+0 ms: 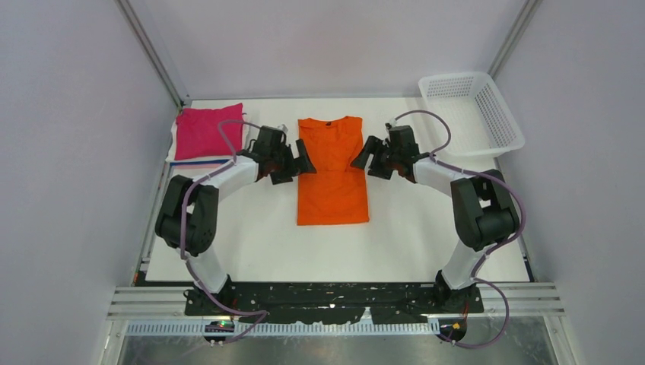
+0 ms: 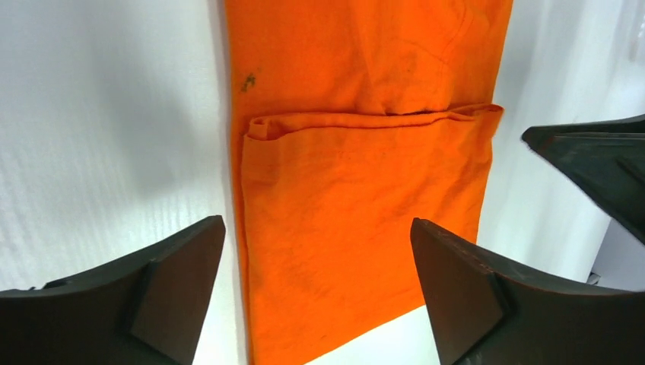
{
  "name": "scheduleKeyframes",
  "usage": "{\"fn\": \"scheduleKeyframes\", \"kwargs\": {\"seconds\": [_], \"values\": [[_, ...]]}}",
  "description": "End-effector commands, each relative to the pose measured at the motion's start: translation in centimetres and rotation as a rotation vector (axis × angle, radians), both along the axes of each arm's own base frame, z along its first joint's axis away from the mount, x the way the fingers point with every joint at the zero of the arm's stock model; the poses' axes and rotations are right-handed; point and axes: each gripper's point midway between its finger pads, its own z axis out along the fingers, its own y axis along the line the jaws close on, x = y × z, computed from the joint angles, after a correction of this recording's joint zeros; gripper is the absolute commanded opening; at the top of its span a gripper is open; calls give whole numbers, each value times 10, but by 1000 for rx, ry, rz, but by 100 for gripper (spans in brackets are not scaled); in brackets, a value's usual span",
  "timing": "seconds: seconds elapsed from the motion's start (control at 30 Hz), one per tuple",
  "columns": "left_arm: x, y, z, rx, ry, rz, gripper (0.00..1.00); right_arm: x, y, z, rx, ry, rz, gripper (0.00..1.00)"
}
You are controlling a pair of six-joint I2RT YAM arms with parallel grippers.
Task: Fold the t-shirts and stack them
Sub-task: Fold the folded rectangular tshirt in 1/3 of the way, then grab one side of the 2/3 rectangular tshirt with both arms
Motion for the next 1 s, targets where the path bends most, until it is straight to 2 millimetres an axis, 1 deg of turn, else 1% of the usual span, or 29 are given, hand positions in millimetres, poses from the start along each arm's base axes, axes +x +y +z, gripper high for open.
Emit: {"fn": "scheduleKeyframes", "kwargs": {"seconds": [0.0,0.03,0.07,0.1,0.13,0.17,0.2,0.23,0.27,0.3,0.33,0.37,0.4,0.43,0.47,0.5,0.53,0.57,0.6,0.67,0.77,0.9,0.97], "values": [[9,9,42,-15,-109,31,100,24,1,48,25,-153,10,85],[6,10,46,-20,-118,28,100,20,-1,46,16,-152,11,98],[1,11,52,-28,-132,25,100,18,-4,54,13,-169,4,99],[-5,12,54,-35,-132,21,100,10,-7,48,5,-158,3,96],[-13,13,54,-44,-128,15,100,6,-9,56,6,-174,-2,96],[-20,13,54,-58,-124,9,100,-4,-13,46,-4,-152,-4,96],[-30,13,51,-70,-113,4,100,-10,-15,54,0,-170,-5,96],[-39,13,49,-80,-106,-2,100,-23,-19,42,-8,-141,-3,95],[-50,14,44,-85,-92,-2,100,-31,-20,47,-1,-153,0,95],[-60,16,39,-85,-81,5,100,-46,-24,33,-5,-114,-6,95],[-71,18,33,-85,-69,13,99,-52,-26,39,1,-125,-16,95],[-81,19,27,-84,-60,15,100,-68,-30,24,-4,-79,-18,95],[-90,21,21,-83,-50,13,100,-76,-32,27,2,-77,-22,95],[-102,23,12,-75,-31,7,100,-88,-34,17,-5,-52,-21,95],[-110,24,6,-72,-16,5,100,-100,-33,14,-5,-53,-10,95],[-117,24,3,-71,-8,-2,100,-105,-33,14,-10,-57,-7,96],[-124,24,-2,-68,2,-5,100,-115,-30,12,-15,-62,12,95],[-130,23,-7,-62,16,-11,100,-119,-31,9,-33,-57,9,95],[-136,22,-11,-58,27,-15,100,-126,-28,5,-42,-53,25,96],[-144,20,-19,-50,47,-18,100,-135,-25,-2,-52,-37,39,96],[-146,21,-30,-35,62,-6,94,-139,-19,-10,-44,-30,56,98],[-146,16,-42,-50,98,-2,79,-142,-16,-21,-67,-1,54,100],[-148,13,-46,-57,117,-12,68,-145,-14,-26,-74,16,59,97]]}}
